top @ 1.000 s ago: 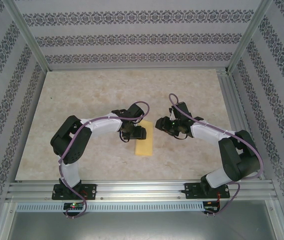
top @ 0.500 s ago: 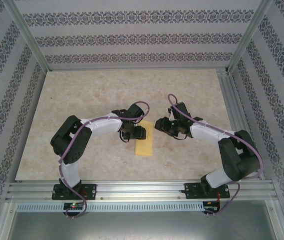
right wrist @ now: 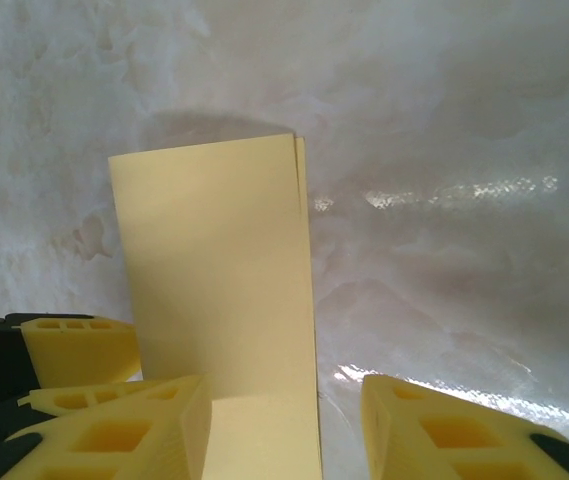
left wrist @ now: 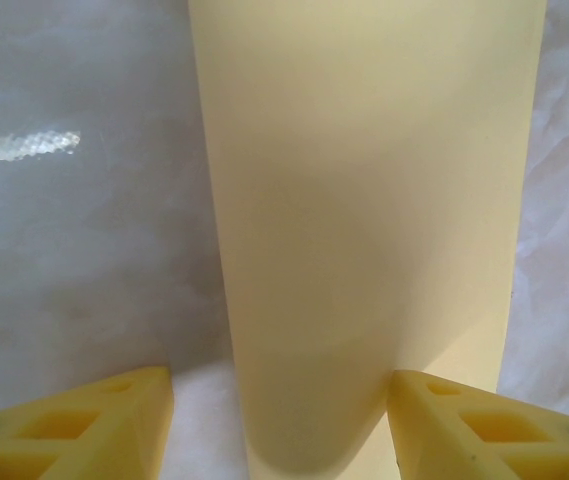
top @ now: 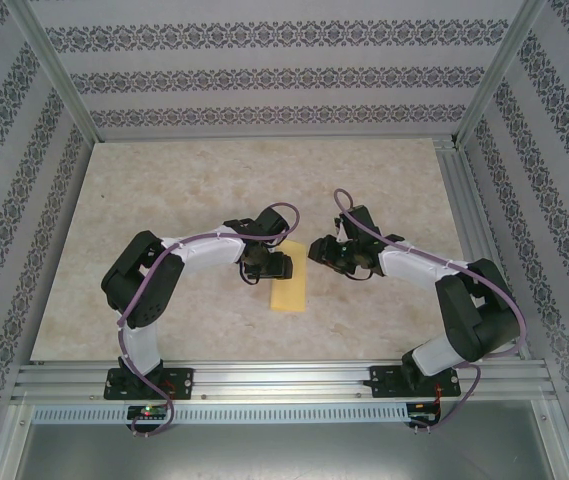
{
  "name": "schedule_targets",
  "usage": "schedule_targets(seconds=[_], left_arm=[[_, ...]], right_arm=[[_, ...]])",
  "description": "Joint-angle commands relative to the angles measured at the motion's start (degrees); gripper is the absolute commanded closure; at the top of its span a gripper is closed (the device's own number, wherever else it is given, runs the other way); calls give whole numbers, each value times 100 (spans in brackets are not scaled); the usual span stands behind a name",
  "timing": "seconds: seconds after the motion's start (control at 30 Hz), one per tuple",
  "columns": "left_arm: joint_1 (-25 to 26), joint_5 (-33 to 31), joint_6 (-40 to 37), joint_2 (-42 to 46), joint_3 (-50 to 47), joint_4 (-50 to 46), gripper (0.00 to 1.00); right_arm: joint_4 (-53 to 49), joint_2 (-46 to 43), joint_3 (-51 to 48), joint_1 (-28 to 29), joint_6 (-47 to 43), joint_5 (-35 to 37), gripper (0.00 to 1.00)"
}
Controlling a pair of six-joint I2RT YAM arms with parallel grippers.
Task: Fold a paper plane with a square sheet of paper (fold left side to right side)
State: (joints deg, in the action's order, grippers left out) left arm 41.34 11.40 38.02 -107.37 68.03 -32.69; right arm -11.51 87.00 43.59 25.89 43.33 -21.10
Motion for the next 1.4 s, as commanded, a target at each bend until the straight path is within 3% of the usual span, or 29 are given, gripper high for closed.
schedule_targets(seconds=[0.0,0.17,0.67,1.0,1.37], left_arm=[[71,-133,16,-67,-78,-82,40],[67,-111,-16,-90,-68,-71,39],[67,12,-221,-79,-111,-99,39],[67,8,-146,-135,-87,-78,39],[67,-24,-135,-148,-86,-93,39]], right_arm=[[288,147,32,97,158,-110,59],[377,299,88,204,227,-116,64],[245,285,130,205,184,-25,64],[458,573,202,412,351,-181,79],[475,1050,373,601,421,-236,85]])
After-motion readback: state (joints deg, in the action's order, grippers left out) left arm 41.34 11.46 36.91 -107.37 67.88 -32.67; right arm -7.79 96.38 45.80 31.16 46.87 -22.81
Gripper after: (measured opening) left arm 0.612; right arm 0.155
